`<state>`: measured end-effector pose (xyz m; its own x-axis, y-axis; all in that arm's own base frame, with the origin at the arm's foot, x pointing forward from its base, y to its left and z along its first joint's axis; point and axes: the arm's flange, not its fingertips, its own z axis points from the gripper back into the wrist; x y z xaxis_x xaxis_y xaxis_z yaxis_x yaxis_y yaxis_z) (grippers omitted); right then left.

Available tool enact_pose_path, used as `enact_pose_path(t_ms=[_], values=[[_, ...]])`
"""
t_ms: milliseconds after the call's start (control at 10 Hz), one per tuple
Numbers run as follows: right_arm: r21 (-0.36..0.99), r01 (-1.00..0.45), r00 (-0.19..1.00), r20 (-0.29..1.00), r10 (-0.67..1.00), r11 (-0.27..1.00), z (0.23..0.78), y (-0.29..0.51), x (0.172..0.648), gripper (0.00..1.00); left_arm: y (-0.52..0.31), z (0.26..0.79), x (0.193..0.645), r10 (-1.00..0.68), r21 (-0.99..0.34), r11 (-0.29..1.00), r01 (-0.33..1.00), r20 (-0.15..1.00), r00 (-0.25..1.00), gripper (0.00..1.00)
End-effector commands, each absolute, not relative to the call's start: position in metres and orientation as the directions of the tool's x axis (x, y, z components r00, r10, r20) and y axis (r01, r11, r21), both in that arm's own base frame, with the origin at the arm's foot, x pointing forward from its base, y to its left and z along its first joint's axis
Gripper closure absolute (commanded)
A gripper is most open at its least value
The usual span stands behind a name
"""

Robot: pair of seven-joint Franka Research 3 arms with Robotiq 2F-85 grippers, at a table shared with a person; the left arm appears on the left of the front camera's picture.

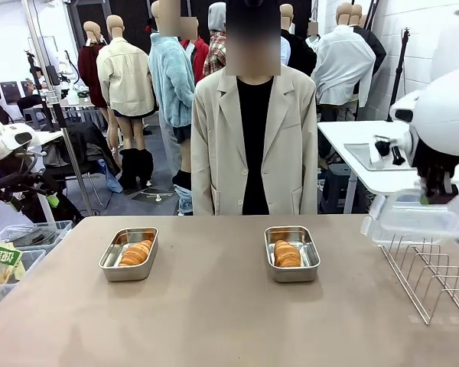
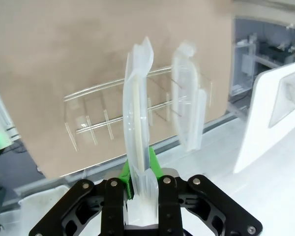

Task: Place the bread in airtight containers.
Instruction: Release when the human grabs the Airtight Container lid.

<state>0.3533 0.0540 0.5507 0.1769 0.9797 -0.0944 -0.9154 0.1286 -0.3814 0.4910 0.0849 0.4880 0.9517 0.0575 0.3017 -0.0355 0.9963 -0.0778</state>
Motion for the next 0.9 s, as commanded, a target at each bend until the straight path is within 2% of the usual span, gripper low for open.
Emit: enact_pose_path(t_ms=[0, 100, 200, 400, 800], values=[[-0.501, -0.865, 0.088, -0.092, 0.992, 0.030, 0.563, 0.087, 0.358, 1.00, 0.085, 0.488, 0.490, 0.061, -0.068, 0.997, -0.042, 0.309, 0.949, 0.00], [-0.555, -0.832, 0.050, -0.062, 0.997, 0.007, 0.580, 0.107, 0.358, 1.00, 0.085, 0.488, 0.490, 0.061, -0.068, 0.997, -0.042, 0.309, 0.949, 0.00], [-0.635, -0.770, 0.076, 0.016, 0.997, 0.069, 0.595, 0.134, 0.364, 1.00, 0.085, 0.488, 0.490, 0.061, -0.068, 0.997, -0.042, 0.309, 0.949, 0.00], [-0.686, -0.718, 0.137, 0.025, 0.990, 0.117, 0.612, 0.183, 0.388, 1.00, 0.085, 0.488, 0.490, 0.061, -0.068, 0.997, -0.042, 0.309, 0.949, 0.00], [-0.563, -0.817, 0.160, -0.006, 0.987, 0.128, 0.618, 0.234, 0.440, 1.00, 0.085, 0.488, 0.490, 0.061, -0.068, 0.997, -0.042, 0.309, 0.949, 0.00]])
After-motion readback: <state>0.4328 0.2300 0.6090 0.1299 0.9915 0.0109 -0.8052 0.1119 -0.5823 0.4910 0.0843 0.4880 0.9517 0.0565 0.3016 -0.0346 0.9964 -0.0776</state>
